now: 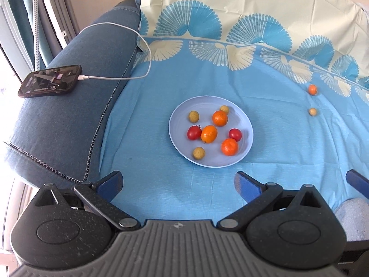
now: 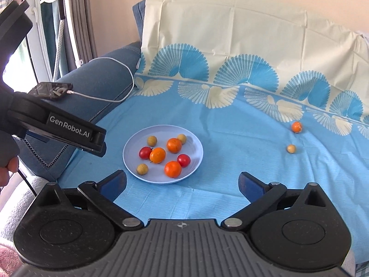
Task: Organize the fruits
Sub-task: 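Lift both open tools back from the plate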
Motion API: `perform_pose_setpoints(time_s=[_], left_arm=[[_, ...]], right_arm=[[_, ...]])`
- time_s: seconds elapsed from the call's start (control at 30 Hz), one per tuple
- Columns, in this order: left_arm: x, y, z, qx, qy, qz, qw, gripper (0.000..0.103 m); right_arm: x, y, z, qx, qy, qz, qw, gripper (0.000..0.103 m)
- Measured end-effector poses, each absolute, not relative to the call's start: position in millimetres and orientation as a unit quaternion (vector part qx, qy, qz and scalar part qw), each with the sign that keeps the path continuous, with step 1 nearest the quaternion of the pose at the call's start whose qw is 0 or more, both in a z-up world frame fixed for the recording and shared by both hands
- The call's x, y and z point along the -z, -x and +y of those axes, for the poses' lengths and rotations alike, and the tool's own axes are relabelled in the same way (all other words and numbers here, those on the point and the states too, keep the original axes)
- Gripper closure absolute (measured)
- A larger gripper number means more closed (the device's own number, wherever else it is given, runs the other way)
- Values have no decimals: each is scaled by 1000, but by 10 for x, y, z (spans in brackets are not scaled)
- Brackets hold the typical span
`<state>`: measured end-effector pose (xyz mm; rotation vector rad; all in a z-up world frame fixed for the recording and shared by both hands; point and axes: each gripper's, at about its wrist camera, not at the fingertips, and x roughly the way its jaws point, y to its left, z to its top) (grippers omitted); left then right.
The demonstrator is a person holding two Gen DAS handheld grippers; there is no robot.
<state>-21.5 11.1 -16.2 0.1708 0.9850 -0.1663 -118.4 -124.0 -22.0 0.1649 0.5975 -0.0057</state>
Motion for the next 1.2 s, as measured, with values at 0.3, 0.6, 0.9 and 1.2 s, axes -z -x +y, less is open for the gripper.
perform_pose_setpoints(time_s=[0.3,0.6,0.9,1.2], left_arm=[[-30,568,164,84,-86,448,886,0],[-224,798,305,79,-75,424,899,0],[-234,1035,446,82,-68,419,902,0],[-130,880,355,76,-75,435,894,0]], right_arm=[[34,1536,-1194,5,-68,253,965,1],[-124,1773,-1115,7,-48,217,975,1],[-160,1951,-1024,-3,-31,209,978,1],[-95,1915,-1055,-4,-30,214,976,1]])
